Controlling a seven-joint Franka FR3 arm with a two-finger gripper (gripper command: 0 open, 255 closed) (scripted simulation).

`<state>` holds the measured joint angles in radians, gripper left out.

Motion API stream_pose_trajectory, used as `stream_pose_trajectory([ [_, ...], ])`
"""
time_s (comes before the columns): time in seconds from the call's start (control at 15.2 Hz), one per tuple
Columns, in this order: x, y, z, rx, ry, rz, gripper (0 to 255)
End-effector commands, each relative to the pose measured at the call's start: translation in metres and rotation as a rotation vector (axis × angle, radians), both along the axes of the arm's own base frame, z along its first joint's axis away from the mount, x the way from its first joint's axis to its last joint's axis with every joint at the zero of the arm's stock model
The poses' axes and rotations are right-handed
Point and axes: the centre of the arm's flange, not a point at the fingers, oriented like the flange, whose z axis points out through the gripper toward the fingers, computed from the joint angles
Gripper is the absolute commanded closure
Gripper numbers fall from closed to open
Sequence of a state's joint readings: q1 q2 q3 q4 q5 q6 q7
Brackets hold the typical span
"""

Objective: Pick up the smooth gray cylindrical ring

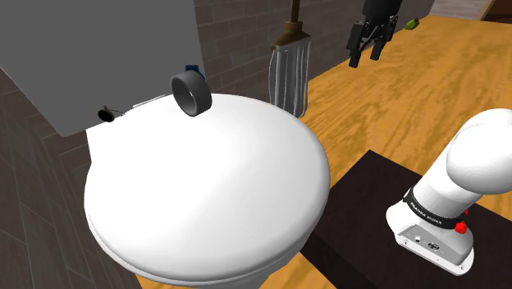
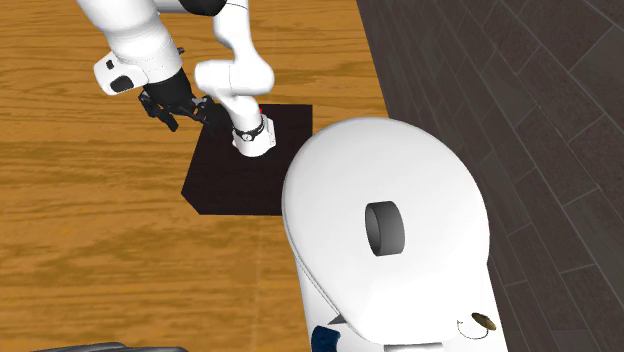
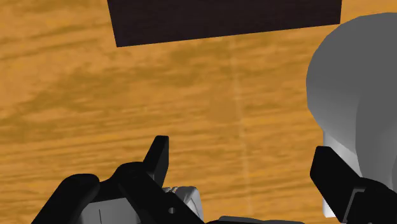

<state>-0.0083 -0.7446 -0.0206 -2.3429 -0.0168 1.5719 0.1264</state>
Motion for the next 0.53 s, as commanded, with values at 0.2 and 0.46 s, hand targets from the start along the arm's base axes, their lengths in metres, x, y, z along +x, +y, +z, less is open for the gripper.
stream_pose_trajectory([
  [0.2,0.019,0.033,0.002,0.001,-0.013,0.016,0],
  [0.46,0.044,0.078,0.006,0.001,-0.030,0.037,0],
])
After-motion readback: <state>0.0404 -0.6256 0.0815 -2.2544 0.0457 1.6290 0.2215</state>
